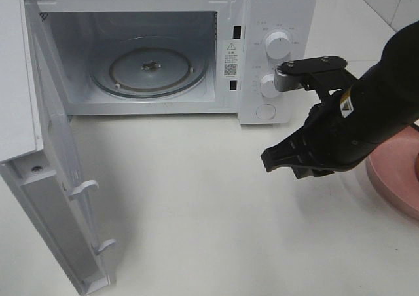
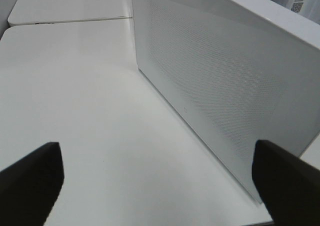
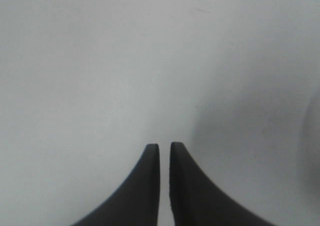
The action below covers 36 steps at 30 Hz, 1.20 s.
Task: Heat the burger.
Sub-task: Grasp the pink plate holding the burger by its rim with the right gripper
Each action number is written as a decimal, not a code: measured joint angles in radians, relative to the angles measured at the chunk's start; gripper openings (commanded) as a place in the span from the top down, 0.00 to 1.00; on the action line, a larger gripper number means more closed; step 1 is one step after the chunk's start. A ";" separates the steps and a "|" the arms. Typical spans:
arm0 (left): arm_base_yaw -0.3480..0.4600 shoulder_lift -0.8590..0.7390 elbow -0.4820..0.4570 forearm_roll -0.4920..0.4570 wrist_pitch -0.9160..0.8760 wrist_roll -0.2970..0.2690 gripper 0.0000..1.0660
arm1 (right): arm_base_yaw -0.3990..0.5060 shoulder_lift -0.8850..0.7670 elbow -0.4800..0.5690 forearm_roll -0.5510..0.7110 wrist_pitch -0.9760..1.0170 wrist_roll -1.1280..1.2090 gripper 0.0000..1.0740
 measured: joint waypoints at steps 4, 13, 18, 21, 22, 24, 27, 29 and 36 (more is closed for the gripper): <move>0.000 0.000 0.000 0.000 0.000 0.000 0.12 | -0.018 -0.059 0.000 -0.055 0.122 0.000 0.86; 0.000 0.000 0.000 0.000 0.000 0.000 0.12 | -0.087 -0.129 0.000 -0.155 0.237 -0.011 0.36; 0.000 0.000 0.000 0.000 0.000 0.000 0.12 | -0.127 -0.146 0.000 -0.173 0.269 -0.025 0.13; 0.000 0.000 0.000 0.000 0.000 0.000 0.12 | -0.157 -0.150 0.000 -0.173 0.298 -0.034 0.12; 0.000 0.000 0.000 0.000 0.000 0.000 0.12 | -0.178 -0.150 0.000 -0.173 0.318 -0.043 0.13; 0.000 0.000 0.000 0.000 0.000 0.000 0.12 | -0.189 -0.150 0.000 -0.173 0.325 -0.048 0.13; 0.000 0.000 0.000 0.000 0.000 0.000 0.12 | -0.232 -0.150 0.000 -0.184 0.334 -0.060 0.15; 0.000 0.000 0.000 0.000 0.000 0.000 0.12 | -0.258 -0.150 0.000 -0.196 0.334 -0.072 0.17; 0.000 0.000 0.000 0.000 0.000 0.000 0.12 | -0.338 -0.134 0.000 -0.209 0.327 -0.088 0.25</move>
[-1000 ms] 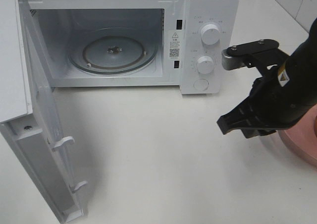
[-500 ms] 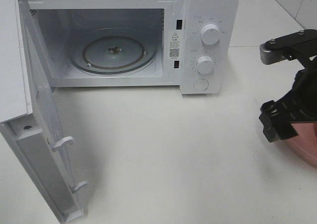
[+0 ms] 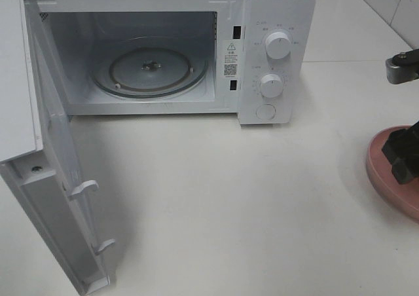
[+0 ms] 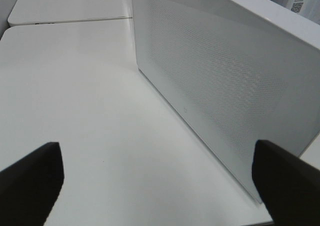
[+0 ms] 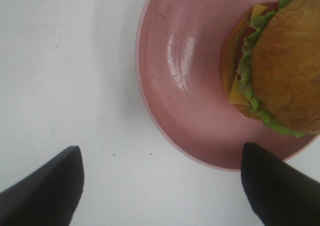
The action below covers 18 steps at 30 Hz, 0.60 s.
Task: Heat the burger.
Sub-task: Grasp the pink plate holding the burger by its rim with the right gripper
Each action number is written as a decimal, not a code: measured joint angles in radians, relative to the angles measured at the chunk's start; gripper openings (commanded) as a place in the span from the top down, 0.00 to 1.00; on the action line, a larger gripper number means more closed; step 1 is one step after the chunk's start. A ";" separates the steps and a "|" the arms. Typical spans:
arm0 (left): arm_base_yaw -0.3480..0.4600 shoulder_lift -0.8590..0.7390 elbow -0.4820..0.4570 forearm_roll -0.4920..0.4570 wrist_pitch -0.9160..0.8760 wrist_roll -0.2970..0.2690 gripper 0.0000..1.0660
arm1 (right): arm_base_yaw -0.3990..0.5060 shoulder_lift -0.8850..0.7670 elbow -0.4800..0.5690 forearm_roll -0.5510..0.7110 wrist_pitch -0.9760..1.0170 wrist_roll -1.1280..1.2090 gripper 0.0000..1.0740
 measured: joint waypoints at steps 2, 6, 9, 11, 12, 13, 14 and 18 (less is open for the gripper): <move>0.000 0.000 0.000 0.000 0.000 0.000 0.12 | -0.005 0.013 0.000 0.001 -0.018 -0.005 0.25; 0.000 0.000 0.000 0.000 0.000 0.000 0.12 | -0.009 0.037 0.000 0.006 -0.050 -0.015 0.25; 0.000 0.000 0.000 0.000 0.000 0.000 0.12 | -0.009 0.064 0.000 0.010 -0.078 -0.016 0.26; 0.000 0.000 0.000 0.000 0.000 0.000 0.12 | -0.009 0.093 0.000 0.011 -0.102 -0.016 0.26; 0.000 0.000 0.000 0.000 0.000 0.000 0.12 | -0.009 0.093 0.000 0.011 -0.102 -0.016 0.26; 0.000 0.000 0.000 0.000 0.000 0.000 0.12 | -0.009 0.113 0.000 0.011 -0.118 -0.016 0.26; 0.000 0.000 0.000 0.000 0.000 0.000 0.12 | -0.009 0.113 0.000 0.011 -0.118 -0.016 0.26; 0.000 0.000 0.000 0.000 0.000 0.000 0.12 | -0.009 0.162 0.000 0.011 -0.155 -0.016 0.27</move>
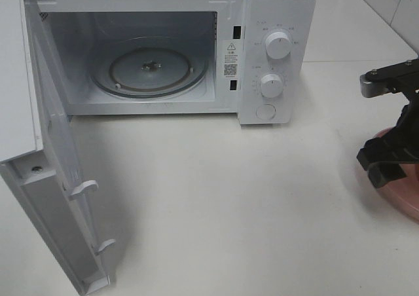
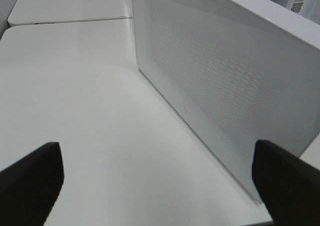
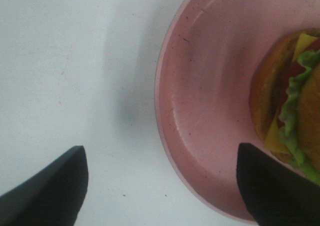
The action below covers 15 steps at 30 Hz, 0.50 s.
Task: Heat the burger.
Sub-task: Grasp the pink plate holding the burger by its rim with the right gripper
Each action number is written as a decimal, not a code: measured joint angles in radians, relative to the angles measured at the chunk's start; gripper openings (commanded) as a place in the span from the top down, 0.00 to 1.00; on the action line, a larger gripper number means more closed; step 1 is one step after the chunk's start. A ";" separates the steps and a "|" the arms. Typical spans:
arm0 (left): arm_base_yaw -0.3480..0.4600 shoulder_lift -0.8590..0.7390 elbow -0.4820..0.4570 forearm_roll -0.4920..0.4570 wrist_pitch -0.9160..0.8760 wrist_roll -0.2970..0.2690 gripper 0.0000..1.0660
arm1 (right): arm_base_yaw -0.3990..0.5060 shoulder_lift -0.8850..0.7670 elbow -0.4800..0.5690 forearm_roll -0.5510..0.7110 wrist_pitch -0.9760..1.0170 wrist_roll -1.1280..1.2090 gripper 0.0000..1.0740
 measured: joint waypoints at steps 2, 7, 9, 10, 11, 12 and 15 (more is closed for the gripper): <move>0.000 0.000 0.000 0.000 0.000 0.000 0.12 | 0.000 0.019 0.000 0.000 -0.013 0.000 0.27; 0.000 0.000 0.000 0.000 0.000 0.000 0.12 | 0.000 0.049 0.000 0.000 -0.044 0.000 0.28; 0.000 0.000 0.000 0.000 0.000 0.000 0.12 | -0.001 0.068 0.000 0.000 -0.064 0.000 0.29; 0.000 0.000 0.000 0.000 0.000 0.000 0.12 | -0.001 0.068 0.000 0.000 -0.064 0.000 0.29; 0.000 0.000 0.000 0.000 0.000 0.000 0.12 | -0.002 0.083 0.000 0.001 -0.077 0.000 0.29; 0.000 0.000 0.000 0.000 0.000 0.000 0.12 | -0.002 0.098 0.000 0.001 -0.092 0.001 0.29; 0.000 0.000 0.000 0.000 0.000 0.000 0.12 | -0.002 0.106 0.000 0.001 -0.099 0.001 0.29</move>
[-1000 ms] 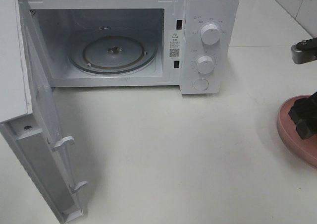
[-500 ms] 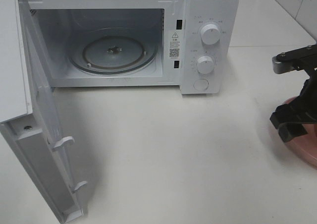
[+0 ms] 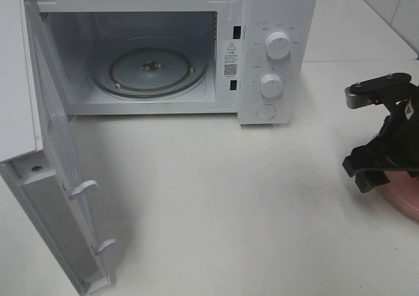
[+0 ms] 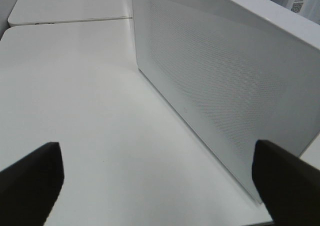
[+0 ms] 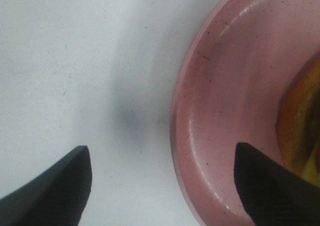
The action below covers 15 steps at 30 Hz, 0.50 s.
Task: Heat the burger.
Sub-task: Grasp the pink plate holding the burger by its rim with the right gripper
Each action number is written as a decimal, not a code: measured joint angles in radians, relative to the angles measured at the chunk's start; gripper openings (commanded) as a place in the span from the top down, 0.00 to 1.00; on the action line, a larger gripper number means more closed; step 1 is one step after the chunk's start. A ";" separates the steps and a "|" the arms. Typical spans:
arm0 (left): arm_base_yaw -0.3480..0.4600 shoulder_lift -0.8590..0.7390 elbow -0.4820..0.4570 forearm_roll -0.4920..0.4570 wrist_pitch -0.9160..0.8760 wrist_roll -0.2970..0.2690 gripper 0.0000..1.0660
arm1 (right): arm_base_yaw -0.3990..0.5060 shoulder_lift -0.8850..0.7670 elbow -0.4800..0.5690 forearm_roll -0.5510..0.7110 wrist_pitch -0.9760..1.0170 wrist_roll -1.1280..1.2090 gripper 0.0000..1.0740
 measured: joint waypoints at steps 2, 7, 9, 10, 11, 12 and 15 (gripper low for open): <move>0.000 0.000 0.000 0.000 0.000 0.000 0.12 | 0.000 0.038 0.000 0.001 -0.039 0.004 0.29; 0.000 0.000 0.000 0.000 0.000 0.000 0.12 | 0.000 0.080 0.000 0.001 -0.078 0.007 0.29; 0.000 0.000 0.000 0.000 0.000 0.000 0.12 | 0.000 0.096 0.000 0.001 -0.098 0.007 0.29; 0.000 0.000 0.000 0.000 0.000 0.000 0.12 | -0.003 0.114 0.000 -0.001 -0.118 0.007 0.29; 0.000 0.000 0.000 0.000 0.000 0.000 0.12 | -0.003 0.114 0.000 -0.001 -0.118 0.007 0.29; 0.000 0.000 0.000 0.000 0.000 0.000 0.12 | -0.005 0.123 0.000 -0.001 -0.127 0.007 0.29; 0.000 0.000 0.000 0.000 0.000 0.000 0.12 | -0.022 0.149 -0.001 -0.002 -0.145 0.007 0.29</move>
